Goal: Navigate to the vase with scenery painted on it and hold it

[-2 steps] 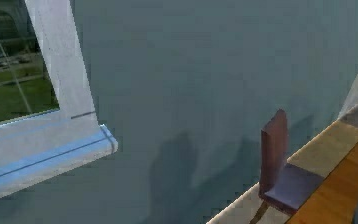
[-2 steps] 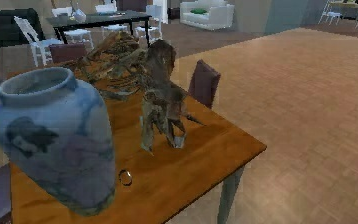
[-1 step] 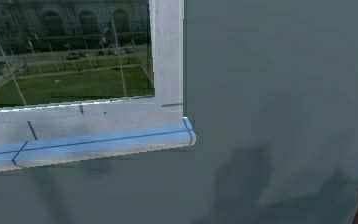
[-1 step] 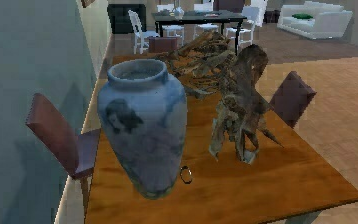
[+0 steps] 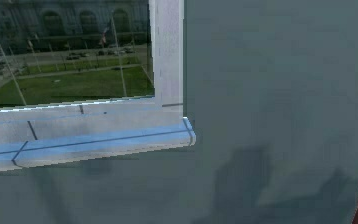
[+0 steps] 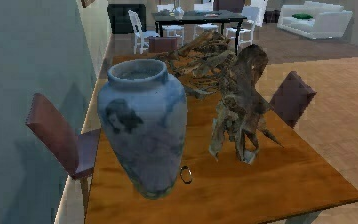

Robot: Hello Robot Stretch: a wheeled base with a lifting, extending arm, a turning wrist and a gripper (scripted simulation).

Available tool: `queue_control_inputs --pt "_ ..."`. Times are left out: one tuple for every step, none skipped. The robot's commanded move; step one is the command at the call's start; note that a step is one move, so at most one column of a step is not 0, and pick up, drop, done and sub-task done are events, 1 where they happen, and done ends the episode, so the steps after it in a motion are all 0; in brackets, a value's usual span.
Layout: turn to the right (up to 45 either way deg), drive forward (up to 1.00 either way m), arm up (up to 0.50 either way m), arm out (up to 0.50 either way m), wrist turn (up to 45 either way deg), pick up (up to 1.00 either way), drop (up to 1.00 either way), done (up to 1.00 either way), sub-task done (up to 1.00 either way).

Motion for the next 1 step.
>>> queue_control_inputs --pt "0.0 0.00 0.38 0.00 0.0 0.00 0.00 0.00 0.00"
